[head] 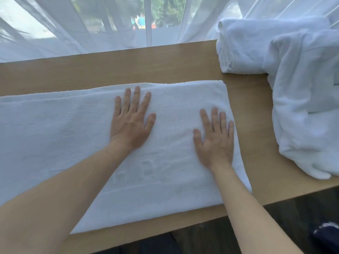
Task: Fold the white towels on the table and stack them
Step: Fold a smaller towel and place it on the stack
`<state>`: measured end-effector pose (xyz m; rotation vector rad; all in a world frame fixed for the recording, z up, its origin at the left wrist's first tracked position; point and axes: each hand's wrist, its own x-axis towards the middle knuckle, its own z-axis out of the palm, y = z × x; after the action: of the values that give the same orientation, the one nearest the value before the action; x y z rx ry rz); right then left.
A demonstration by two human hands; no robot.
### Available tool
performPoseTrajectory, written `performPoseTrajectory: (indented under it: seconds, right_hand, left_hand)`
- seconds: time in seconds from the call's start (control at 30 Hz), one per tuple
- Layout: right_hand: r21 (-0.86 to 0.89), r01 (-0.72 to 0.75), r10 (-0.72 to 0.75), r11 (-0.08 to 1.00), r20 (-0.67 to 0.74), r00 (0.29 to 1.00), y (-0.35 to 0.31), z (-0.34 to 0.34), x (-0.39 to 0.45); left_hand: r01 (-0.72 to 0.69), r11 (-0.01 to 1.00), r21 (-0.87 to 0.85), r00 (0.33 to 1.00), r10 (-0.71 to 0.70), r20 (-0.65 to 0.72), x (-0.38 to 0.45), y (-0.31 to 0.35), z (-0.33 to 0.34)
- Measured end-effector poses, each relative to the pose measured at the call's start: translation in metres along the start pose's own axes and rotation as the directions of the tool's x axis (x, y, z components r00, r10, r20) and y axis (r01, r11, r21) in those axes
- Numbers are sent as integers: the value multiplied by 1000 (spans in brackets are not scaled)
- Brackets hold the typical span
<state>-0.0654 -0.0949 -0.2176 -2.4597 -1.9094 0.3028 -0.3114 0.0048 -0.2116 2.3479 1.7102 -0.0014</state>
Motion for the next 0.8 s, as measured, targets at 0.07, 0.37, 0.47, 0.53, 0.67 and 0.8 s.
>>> performPoseTrajectory:
  seconds: [0.07,0.37,0.47,0.53,0.67,0.8]
  right_hand:
    - [33,-155,154,987,37,987,27,-8,11]
    - [100,159,-154,982,-47,987,-26,-1,-68]
    - [71,106,-109,992,34,994,7,3,-84]
    - [51,-63,61,997,51,997,36,-2,-76]
    - [126,-358,352,925,63,934,62,-9,-70]
    - [154,-159,162,975,-7,987,37,-6,-97]
  left_hand:
    - [-44,998,-38,999,44,-4,-6,6,-1]
    - [-192,981,-12,981,192,-26,-121,70,40]
    - [-209,978,8,978,209,-1,-121,69,40]
    - [-199,980,21,980,198,24,-118,71,38]
    - [-233,972,10,971,232,52,-127,83,39]
    - [-515,857,8,854,512,96,-133,117,48]
